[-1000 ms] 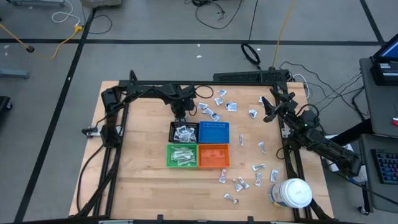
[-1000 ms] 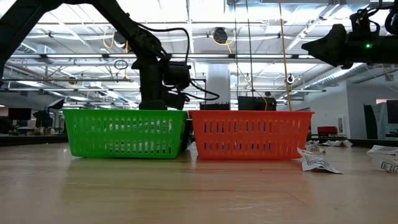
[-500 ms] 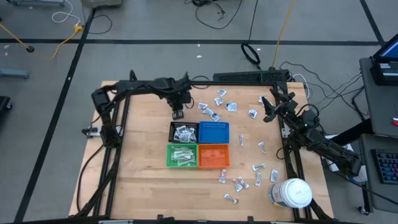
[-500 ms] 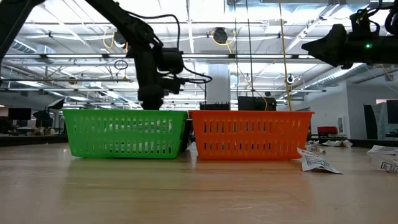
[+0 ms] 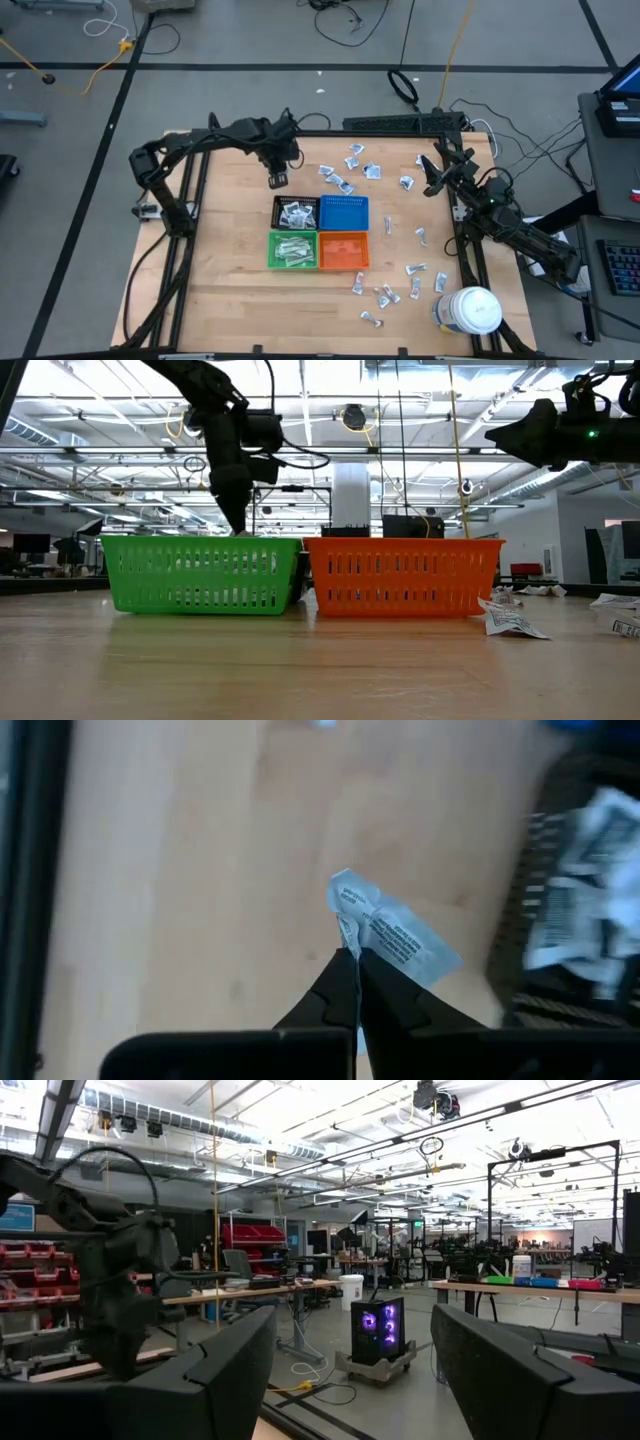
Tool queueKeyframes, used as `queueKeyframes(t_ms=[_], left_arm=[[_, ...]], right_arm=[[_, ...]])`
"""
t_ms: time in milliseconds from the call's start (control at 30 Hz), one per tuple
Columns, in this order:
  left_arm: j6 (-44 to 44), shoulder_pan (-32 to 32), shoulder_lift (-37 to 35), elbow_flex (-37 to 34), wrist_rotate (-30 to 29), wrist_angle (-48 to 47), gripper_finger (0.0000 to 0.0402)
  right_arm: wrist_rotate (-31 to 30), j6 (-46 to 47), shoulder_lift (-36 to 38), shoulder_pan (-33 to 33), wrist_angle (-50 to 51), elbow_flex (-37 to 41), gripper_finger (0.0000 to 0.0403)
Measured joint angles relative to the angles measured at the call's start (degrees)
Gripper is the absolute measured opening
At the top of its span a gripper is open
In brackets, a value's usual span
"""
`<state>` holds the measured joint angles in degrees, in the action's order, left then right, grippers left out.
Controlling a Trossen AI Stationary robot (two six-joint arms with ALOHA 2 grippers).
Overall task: Pick & Place First Aid Supplies
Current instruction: Put the towelette pack into the black bin
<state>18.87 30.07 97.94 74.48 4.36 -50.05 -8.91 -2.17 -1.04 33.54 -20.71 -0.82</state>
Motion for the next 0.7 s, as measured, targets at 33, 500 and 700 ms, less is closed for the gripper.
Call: queueKeyframes(t_ms=[33,500,700], left_arm=[[0.1,-1.2,-0.1,0.0,0.0,0.0,0.0002],[-10.1,-18.4,-0.1,0.0,0.1,0.7,0.0001],[-13.3,-22.3,2.6,0.1,-3.0,2.5,0.0001]], right_arm=[[0.0,0.0,0.0,0.0,0.0,0.0,0.0263],[0.0,0.0,0.0,0.0,0.0,0.0,0.0263],[0.0,0.0,0.0,0.0,0.0,0.0,0.0263]])
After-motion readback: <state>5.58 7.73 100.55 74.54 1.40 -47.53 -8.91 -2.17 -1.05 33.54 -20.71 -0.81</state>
